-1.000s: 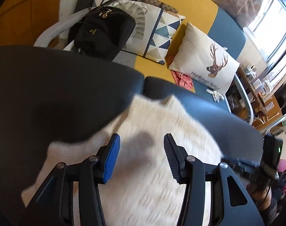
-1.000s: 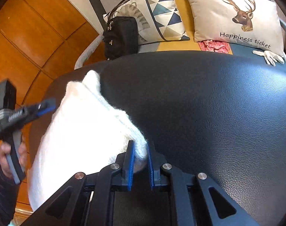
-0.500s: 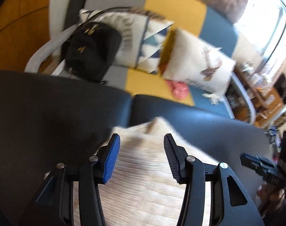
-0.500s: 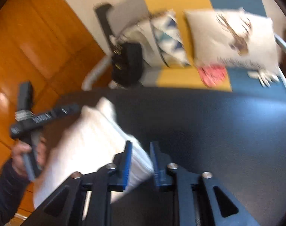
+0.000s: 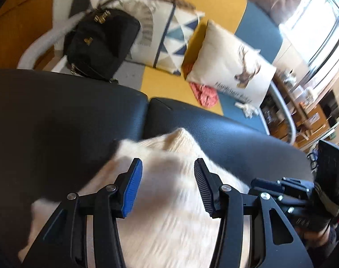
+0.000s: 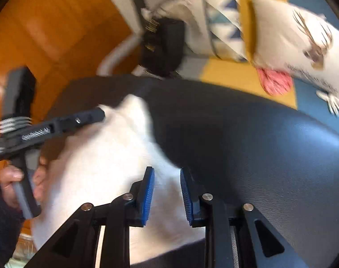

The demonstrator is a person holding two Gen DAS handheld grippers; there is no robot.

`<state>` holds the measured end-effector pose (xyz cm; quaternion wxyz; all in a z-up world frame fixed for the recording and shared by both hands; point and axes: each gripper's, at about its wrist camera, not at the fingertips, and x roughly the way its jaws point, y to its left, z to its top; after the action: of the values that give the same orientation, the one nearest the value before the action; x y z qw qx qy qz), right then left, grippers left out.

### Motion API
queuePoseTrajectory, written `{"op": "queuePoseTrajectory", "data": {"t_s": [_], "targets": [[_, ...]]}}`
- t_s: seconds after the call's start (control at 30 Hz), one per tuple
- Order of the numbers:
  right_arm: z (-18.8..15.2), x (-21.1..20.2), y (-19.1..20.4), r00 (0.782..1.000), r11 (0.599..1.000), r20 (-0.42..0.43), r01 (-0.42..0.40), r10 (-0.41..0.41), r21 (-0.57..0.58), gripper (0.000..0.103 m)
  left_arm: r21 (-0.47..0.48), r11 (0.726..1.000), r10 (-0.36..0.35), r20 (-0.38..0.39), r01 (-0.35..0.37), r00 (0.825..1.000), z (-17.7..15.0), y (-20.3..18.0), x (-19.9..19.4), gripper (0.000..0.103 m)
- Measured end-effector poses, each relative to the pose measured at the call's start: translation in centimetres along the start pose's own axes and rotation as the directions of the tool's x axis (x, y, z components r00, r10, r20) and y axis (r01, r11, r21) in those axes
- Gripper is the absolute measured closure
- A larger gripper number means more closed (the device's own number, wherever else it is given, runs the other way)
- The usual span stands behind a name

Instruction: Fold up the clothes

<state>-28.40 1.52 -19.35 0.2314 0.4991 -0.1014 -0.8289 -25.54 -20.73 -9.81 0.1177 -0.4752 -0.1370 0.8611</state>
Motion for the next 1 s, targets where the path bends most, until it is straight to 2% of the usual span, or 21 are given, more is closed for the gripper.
{"op": "queuePoseTrajectory", "data": {"t_s": [0.03, 0.1, 0.17, 0.23, 0.27, 0.33, 0.37, 0.43, 0.47, 0.5, 0.6, 0.63, 0.7, 0.77, 0.83, 0.87, 1.0], "targets": [[-0.1, -0.6, 0.9, 0.999, 0.999, 0.005, -0.051, 0.051, -0.018, 0.079, -0.012, 1.0, -0.004, 0.015, 0.004, 1.0, -0.9, 0.5, -1.5, 0.051], [-0.5, -0.5, 3.3, 0.998, 0.994, -0.01, -0.058, 0.058, -0.097, 0.079, -0.022, 0.999, 0.027, 0.045, -0.026, 0.999, -3.3, 1.4, -4.2, 0.051], [-1.1, 0.9, 5.3, 0.998, 0.988, -0.048, -0.036, 0.029, -0.149, 0.079, -0.028, 0.997, 0.074, 0.074, -0.072, 0.995, -6.0, 2.3, -6.8, 0.051], [-1.2, 3.2, 5.7, 0.991, 0.983, -0.097, 0.076, -0.093, -0.166, 0.079, -0.044, 0.989, 0.144, 0.036, -0.142, 0.989, -8.5, 3.5, -7.4, 0.051], [-1.3, 3.9, 5.6, 0.987, 0.981, -0.106, 0.103, -0.121, -0.162, 0.079, -0.055, 0.984, 0.173, 0.005, -0.172, 0.985, -9.5, 4.1, -7.2, 0.051], [-1.2, 3.7, 5.6, 0.99, 0.989, -0.098, 0.089, -0.101, -0.116, 0.079, -0.079, 0.975, 0.205, -0.049, -0.208, 0.978, -10.9, 5.4, -6.5, 0.051], [-1.0, 3.0, 5.9, 0.991, 0.99, -0.087, 0.093, -0.103, -0.108, 0.078, -0.096, 0.973, 0.207, -0.049, -0.211, 0.977, -11.5, 5.9, -6.8, 0.051], [-0.8, 1.4, 8.3, 0.998, 0.988, -0.055, 0.017, -0.025, -0.151, 0.076, -0.134, 0.973, 0.196, 0.035, -0.19, 0.98, -12.5, 6.3, -9.2, 0.051], [-0.7, 0.6, 9.5, 0.999, 0.985, -0.04, -0.022, 0.015, -0.174, 0.076, -0.142, 0.968, 0.223, 0.095, -0.209, 0.97, -13.1, 6.2, -11.0, 0.051], [-1.0, 0.7, 11.0, 0.997, 0.975, -0.056, -0.055, 0.044, -0.215, 0.076, -0.151, 0.964, 0.238, 0.135, -0.218, 0.962, -13.8, 6.2, -12.5, 0.051], [-2.0, 1.1, 15.5, 0.986, 0.93, -0.117, -0.155, 0.123, -0.334, 0.076, -0.18, 0.96, 0.244, 0.175, -0.212, 0.954, -16.4, 6.3, -15.5, 0.051], [-2.4, 2.4, 16.8, 0.984, 0.919, -0.149, -0.146, 0.097, -0.366, 0.076, -0.193, 0.959, 0.243, 0.168, -0.21, 0.955, -17.6, 6.4, -15.9, 0.051], [-3.1, 5.1, 19.3, 0.977, 0.895, -0.21, -0.125, 0.036, -0.428, 0.076, -0.217, 0.959, 0.211, 0.129, -0.18, 0.969, -19.6, 6.8, -16.0, 0.051], [-3.6, 7.9, 21.0, 0.972, 0.875, -0.231, -0.071, -0.047, -0.478, 0.076, -0.236, 0.958, 0.186, 0.09, -0.16, 0.979, -21.0, 7.1, -15.6, 0.051], [-3.4, 9.9, 22.1, 0.974, 0.864, -0.21, -0.033, -0.086, -0.503, 0.076, -0.242, 0.951, 0.211, 0.045, -0.194, 0.977, -21.5, 7.7, -14.5, 0.051], [-3.1, 10.3, 22.5, 0.978, 0.861, -0.187, -0.016, -0.092, -0.508, 0.076, -0.265, 0.943, 0.219, 0.042, -0.2, 0.975, -21.6, 8.2, -14.3, 0.051], [-1.8, 8.7, 22.1, 0.988, 0.905, -0.148, -0.022, -0.045, -0.424, 0.076, -0.354, 0.911, 0.243, 0.052, -0.21, 0.969, -21.4, 10.1, -15.0, 0.051]]}}
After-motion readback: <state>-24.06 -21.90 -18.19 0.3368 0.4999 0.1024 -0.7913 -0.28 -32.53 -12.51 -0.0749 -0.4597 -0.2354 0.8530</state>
